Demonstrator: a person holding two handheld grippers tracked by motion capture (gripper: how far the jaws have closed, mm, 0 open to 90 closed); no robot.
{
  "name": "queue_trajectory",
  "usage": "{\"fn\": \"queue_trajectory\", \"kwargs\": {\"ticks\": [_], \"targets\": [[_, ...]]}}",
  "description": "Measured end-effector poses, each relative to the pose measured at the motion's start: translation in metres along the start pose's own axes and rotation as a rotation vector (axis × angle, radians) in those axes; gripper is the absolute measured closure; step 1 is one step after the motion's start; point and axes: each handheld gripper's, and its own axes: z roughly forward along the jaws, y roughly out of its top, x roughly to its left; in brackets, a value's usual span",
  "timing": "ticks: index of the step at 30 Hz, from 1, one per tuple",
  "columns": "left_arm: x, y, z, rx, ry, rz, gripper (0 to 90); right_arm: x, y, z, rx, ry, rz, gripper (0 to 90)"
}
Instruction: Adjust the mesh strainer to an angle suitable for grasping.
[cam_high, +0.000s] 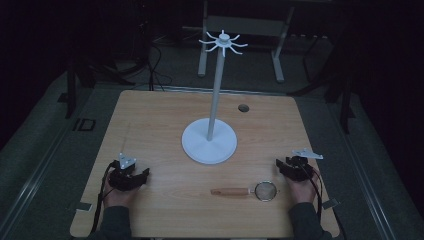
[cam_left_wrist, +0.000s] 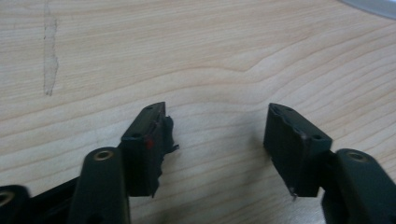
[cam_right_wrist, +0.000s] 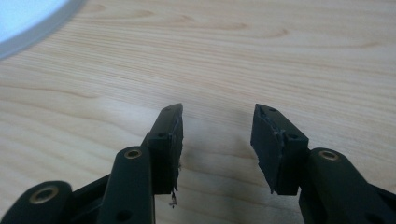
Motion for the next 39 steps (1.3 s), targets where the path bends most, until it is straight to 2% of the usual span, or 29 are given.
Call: {"fn": "queue_trajectory", "kwargs": {"ticks": [4, 7, 9, 12, 13, 16, 17, 19, 25, 28, 30, 34, 39], "targets": [[0.002, 0.002, -0.003, -0.028, -0.004, -0.014, 42.4, 0.008, 0.002, -0.010, -0.017, 0.014, -0.066, 50.7], [0.002, 0.002, -0.004, -0.033, -0.005, -0.019, 42.4, 0.010, 0.003, -0.012, -0.018, 0.021, -0.077, 50.8], [0.001, 0.002, -0.005, -0.034, -0.007, -0.012, 42.4, 0.018, 0.006, -0.019, -0.023, 0.040, -0.124, 52.9], [0.001, 0.002, -0.004, -0.027, -0.007, -0.005, 42.4, 0.026, 0.012, -0.024, -0.034, 0.041, -0.178, 53.2], [0.001, 0.002, -0.004, -0.027, -0.007, -0.005, 42.4, 0.026, 0.012, -0.024, -0.034, 0.041, -0.178, 53.2], [0.001, 0.002, -0.005, -0.030, -0.005, -0.012, 42.4, 0.037, 0.017, -0.032, -0.049, 0.084, -0.241, 52.8], [0.001, 0.002, -0.005, -0.030, -0.005, -0.012, 42.4, 0.037, 0.017, -0.032, -0.049, 0.084, -0.241, 52.8], [0.001, 0.002, -0.005, -0.027, 0.000, -0.008, 42.4, 0.043, 0.019, -0.039, -0.053, 0.110, -0.275, 52.7], [0.001, 0.001, -0.005, -0.028, 0.000, -0.011, 42.4, 0.055, 0.022, -0.050, -0.064, 0.156, -0.326, 52.3], [0.001, 0.001, -0.005, -0.022, 0.001, -0.011, 42.4, 0.058, 0.024, -0.053, -0.063, 0.174, -0.333, 52.2], [0.001, 0.001, -0.005, -0.023, 0.003, -0.012, 42.4, 0.065, 0.024, -0.056, -0.066, 0.201, -0.347, 52.3], [0.001, 0.001, -0.005, -0.024, 0.003, -0.012, 42.4, 0.073, 0.021, -0.058, -0.063, 0.221, -0.367, 52.2], [0.001, 0.001, -0.005, -0.022, 0.001, -0.011, 42.4, 0.088, 0.012, -0.054, -0.034, 0.255, -0.412, 52.0]]}}
